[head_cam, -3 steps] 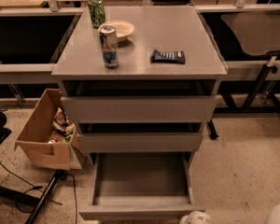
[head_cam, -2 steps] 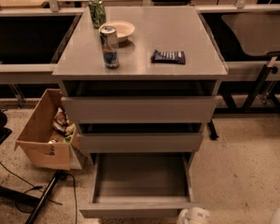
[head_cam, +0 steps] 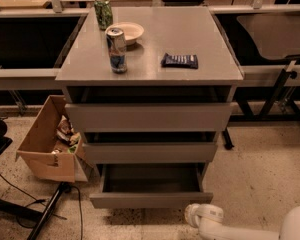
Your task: Close bottom drawer
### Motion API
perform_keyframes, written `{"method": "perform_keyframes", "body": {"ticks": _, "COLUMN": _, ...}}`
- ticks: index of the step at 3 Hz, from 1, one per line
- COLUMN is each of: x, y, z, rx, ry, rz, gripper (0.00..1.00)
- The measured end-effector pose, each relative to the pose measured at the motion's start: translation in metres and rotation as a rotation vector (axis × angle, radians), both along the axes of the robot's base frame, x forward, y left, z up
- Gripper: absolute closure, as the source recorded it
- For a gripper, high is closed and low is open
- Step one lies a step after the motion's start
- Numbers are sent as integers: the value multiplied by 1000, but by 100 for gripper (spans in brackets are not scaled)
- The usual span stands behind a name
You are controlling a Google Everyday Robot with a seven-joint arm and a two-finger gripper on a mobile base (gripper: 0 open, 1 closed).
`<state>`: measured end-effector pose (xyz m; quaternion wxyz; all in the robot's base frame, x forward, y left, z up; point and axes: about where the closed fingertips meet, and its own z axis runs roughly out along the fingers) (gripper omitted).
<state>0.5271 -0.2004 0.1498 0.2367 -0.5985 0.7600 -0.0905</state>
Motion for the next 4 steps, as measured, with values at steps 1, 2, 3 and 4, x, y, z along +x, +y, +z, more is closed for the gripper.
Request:
{"method": "perform_keyframes", "body": {"ticks": 1, "x": 0, "y": 0, "z": 0, "rx": 0, "ry": 0, "rz": 0, "gripper": 100}}
{"method": "perform_keyframes", "body": {"ticks": 2, "x": 6, "y": 16, "z": -20, "rx": 28, "ry": -16, "rz": 28, "gripper": 100}}
{"method": "perform_keyframes", "body": {"ticks": 3, "x": 20, "y": 29, "z": -54, "rx": 55, "ry": -39, "rz": 89, "gripper": 100}}
{"method": "perform_keyframes", "body": {"ticks": 4, "x": 50, "y": 24, "z": -68, "rx": 82, "ry": -79, "rz": 118, "gripper": 100}}
